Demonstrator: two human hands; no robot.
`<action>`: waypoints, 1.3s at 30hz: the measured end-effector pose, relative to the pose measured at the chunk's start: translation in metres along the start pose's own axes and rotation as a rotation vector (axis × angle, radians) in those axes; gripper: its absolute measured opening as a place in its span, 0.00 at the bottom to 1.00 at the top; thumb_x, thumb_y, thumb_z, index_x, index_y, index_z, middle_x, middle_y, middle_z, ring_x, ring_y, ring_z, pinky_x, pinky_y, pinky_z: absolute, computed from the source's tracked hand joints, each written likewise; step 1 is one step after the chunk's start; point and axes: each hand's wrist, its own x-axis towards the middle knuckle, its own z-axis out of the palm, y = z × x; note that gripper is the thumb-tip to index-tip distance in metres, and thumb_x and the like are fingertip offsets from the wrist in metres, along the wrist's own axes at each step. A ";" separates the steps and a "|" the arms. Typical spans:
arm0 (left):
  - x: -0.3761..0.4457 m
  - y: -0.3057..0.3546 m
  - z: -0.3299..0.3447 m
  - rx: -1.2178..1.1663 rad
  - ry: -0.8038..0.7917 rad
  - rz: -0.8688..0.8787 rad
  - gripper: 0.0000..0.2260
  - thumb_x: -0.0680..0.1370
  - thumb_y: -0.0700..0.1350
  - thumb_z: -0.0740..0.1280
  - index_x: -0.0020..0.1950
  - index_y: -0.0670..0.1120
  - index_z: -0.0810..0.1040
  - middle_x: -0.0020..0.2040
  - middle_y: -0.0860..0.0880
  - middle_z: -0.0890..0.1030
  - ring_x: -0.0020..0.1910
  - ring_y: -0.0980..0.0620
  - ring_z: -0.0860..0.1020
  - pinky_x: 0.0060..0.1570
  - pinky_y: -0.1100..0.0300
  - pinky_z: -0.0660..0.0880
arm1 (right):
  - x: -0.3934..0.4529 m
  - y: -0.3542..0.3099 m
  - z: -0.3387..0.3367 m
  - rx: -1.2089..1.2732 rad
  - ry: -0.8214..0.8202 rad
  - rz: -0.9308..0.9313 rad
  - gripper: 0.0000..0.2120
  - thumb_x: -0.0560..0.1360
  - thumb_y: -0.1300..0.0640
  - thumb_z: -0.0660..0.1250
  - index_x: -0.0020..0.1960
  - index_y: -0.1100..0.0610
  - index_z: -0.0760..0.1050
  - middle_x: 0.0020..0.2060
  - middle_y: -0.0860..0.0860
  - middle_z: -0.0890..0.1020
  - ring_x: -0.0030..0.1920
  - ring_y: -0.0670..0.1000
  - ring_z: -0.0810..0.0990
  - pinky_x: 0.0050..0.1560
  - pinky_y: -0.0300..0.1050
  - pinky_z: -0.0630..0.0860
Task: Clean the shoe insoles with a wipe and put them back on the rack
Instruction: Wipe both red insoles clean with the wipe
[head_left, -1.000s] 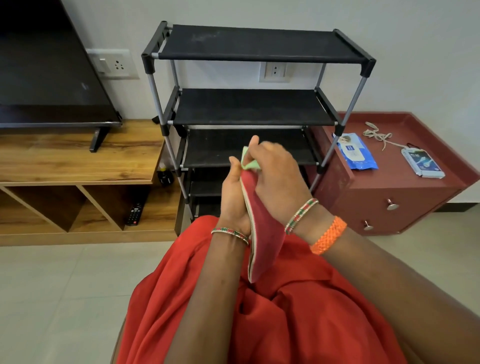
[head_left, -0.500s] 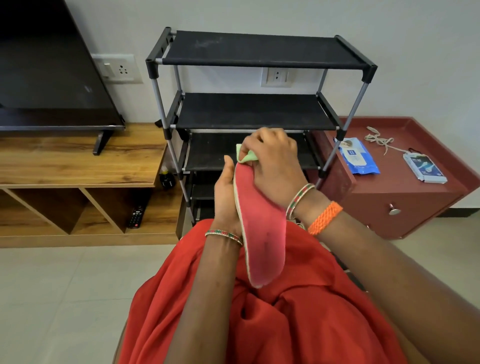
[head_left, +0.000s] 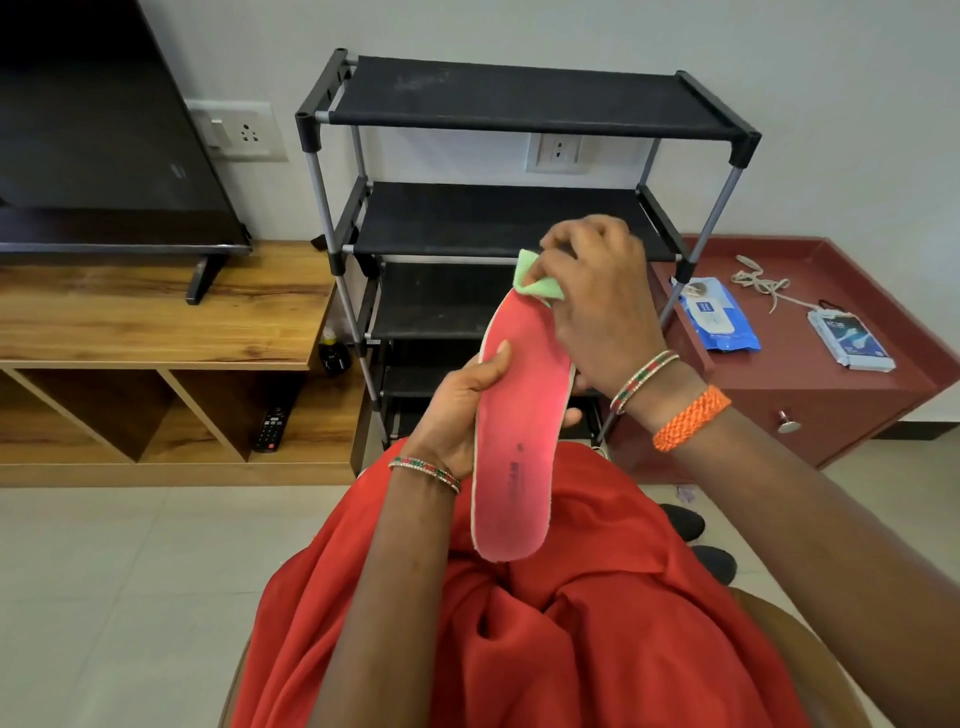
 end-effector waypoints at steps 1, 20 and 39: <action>0.002 -0.001 0.000 -0.027 0.018 0.031 0.19 0.77 0.47 0.59 0.66 0.40 0.70 0.49 0.39 0.82 0.44 0.43 0.83 0.40 0.49 0.81 | -0.003 0.001 0.000 -0.072 0.023 -0.050 0.06 0.68 0.65 0.66 0.42 0.58 0.80 0.47 0.54 0.78 0.54 0.56 0.70 0.49 0.49 0.65; 0.006 -0.002 -0.006 -0.165 0.159 0.104 0.18 0.81 0.51 0.56 0.55 0.38 0.76 0.41 0.41 0.83 0.37 0.46 0.83 0.39 0.54 0.80 | -0.043 -0.012 -0.004 -0.020 -0.081 -0.062 0.05 0.68 0.64 0.70 0.40 0.55 0.82 0.34 0.50 0.77 0.42 0.56 0.75 0.40 0.47 0.68; 0.021 -0.012 -0.005 -0.373 0.065 0.244 0.35 0.78 0.66 0.47 0.69 0.39 0.68 0.60 0.38 0.77 0.59 0.43 0.77 0.61 0.47 0.73 | -0.058 -0.033 0.011 0.408 -0.218 0.198 0.11 0.68 0.67 0.68 0.45 0.55 0.84 0.40 0.52 0.81 0.45 0.54 0.78 0.46 0.54 0.77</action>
